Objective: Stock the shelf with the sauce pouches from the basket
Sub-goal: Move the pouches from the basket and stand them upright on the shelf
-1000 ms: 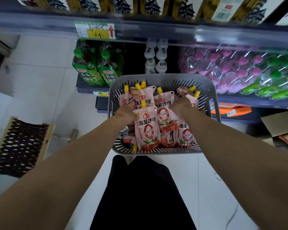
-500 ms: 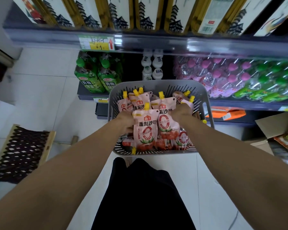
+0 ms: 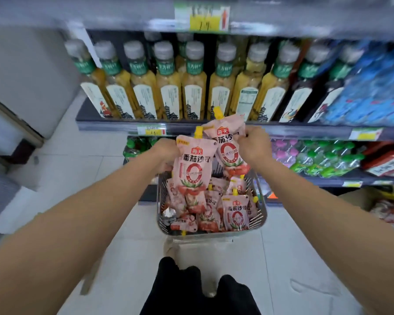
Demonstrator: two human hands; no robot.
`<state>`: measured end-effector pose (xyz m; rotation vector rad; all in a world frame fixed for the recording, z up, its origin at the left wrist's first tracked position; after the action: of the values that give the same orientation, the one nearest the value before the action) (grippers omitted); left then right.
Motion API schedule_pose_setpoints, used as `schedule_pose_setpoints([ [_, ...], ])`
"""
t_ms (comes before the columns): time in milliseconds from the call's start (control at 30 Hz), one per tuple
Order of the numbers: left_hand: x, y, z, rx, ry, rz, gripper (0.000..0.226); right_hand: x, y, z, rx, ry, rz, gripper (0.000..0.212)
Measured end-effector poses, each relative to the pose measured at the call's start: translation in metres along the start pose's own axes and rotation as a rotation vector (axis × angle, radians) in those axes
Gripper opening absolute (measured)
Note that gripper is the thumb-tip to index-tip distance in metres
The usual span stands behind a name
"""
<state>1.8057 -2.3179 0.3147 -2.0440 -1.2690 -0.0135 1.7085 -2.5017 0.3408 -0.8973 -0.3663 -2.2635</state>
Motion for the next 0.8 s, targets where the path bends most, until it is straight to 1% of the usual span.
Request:
schedule_pose_setpoints([
  [133, 0.03, -0.035, -0.058, -0.136, -0.029, -0.027, 0.021, 0.052, -0.004, 0.052, 0.087, 0.06, -0.109, 0.02],
  [167, 0.037, -0.043, -0.07, -0.173, -0.032, -0.038, 0.02, 0.064, -0.005, 0.064, 0.109, 0.08, -0.13, 0.017],
  [233, 0.053, -0.058, -0.093, -0.243, -0.038, -0.065, 0.011, 0.086, -0.007, 0.088, 0.149, 0.141, -0.165, 0.016],
  [367, 0.085, -0.087, -0.138, -0.365, -0.13, -0.086, 0.015, 0.124, -0.002, 0.13, 0.171, 0.241, -0.242, 0.018],
  [467, 0.108, -0.106, -0.17, -0.425, -0.244, -0.099, 0.022, 0.148, 0.004, 0.161, 0.205, 0.299, -0.296, 0.021],
  [600, 0.142, -0.129, -0.215, -0.541, -0.331, -0.157, 0.016, 0.173, 0.008, 0.203, 0.282, 0.333, -0.363, 0.019],
  [700, 0.165, -0.14, -0.248, -0.614, -0.43, -0.198, 0.015, 0.187, 0.015, 0.232, 0.291, 0.402, -0.4, 0.02],
  [800, 0.182, -0.142, -0.277, -0.664, -0.476, -0.244, 0.014, 0.198, 0.028, 0.256, 0.305, 0.452, -0.424, 0.018],
])
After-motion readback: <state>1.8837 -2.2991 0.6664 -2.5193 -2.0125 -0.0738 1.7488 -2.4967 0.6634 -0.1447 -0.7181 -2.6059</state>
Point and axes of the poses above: each hand's wrist, its own y-axis towards the middle knuckle, its own x-axis out of the back of the hand, z = x × y, the point moved 4 cm from there along y, towards the middle knuckle, and after that the axes turned 7 degrees about -z, right-handed, at the moved point
